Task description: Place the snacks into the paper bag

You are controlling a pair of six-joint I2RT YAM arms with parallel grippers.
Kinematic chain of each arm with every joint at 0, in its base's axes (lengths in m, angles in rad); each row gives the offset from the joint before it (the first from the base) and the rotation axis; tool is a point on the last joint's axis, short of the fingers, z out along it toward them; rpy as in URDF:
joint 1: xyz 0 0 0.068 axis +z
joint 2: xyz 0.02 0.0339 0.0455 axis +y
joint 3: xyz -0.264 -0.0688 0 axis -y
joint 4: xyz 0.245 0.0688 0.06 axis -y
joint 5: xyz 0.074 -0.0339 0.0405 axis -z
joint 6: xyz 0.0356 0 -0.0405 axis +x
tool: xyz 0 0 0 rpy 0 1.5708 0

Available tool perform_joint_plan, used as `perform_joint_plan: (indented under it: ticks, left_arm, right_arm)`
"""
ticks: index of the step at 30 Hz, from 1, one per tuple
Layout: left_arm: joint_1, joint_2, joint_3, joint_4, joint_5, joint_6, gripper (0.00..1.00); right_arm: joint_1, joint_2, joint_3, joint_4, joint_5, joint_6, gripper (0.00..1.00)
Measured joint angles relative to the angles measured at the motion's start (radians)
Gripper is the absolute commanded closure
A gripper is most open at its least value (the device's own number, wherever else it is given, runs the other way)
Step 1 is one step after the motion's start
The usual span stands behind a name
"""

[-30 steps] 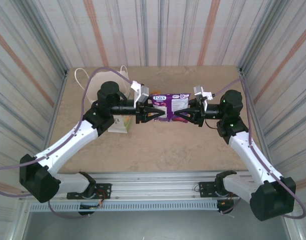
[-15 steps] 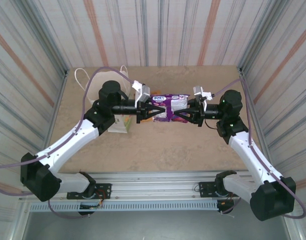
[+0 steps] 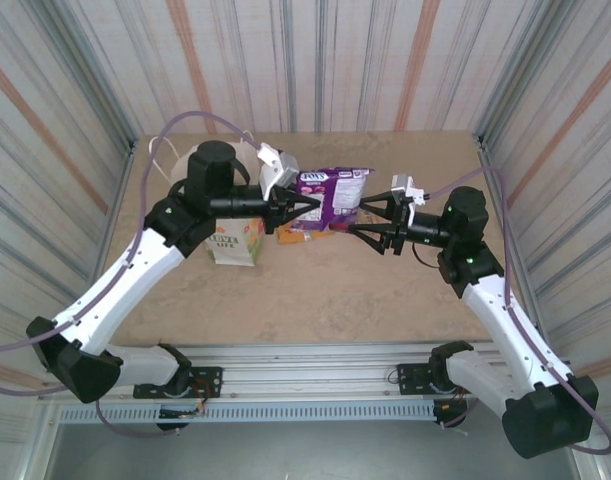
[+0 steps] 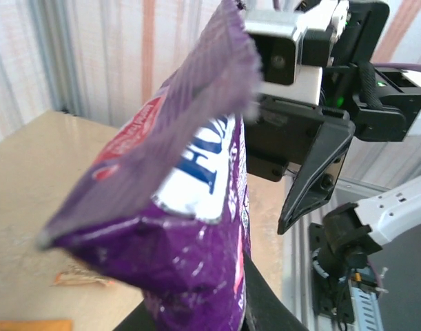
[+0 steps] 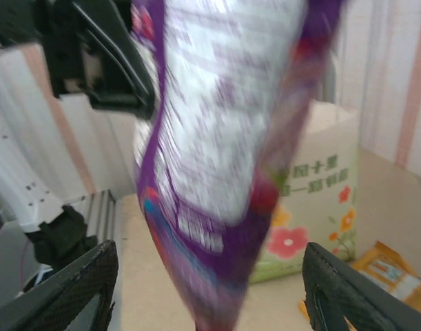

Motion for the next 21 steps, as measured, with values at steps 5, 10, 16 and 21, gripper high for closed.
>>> perform_joint_plan:
  ticks: [5,10,16,21]
  left_arm:
    - [0.045,-0.013,0.116,-0.165,-0.137,0.031,1.0]
    - [0.085,-0.014,0.229,-0.296,-0.287,0.071,1.0]
    - [0.134,-0.036,0.271,-0.325,-0.448,0.078,1.0]
    - [0.175,-0.069,0.254,-0.274,-0.524,0.077,1.0]
  right_arm:
    - [-0.003,0.021,-0.001,-0.076,0.064,0.005,0.25]
    - [-0.003,0.081,0.0,-0.121,0.069,0.014,0.24]
    - [-0.003,0.153,0.011,-0.155,0.068,0.041,0.24]
    - [-0.002,0.179,0.027,-0.164,0.062,0.066,0.24]
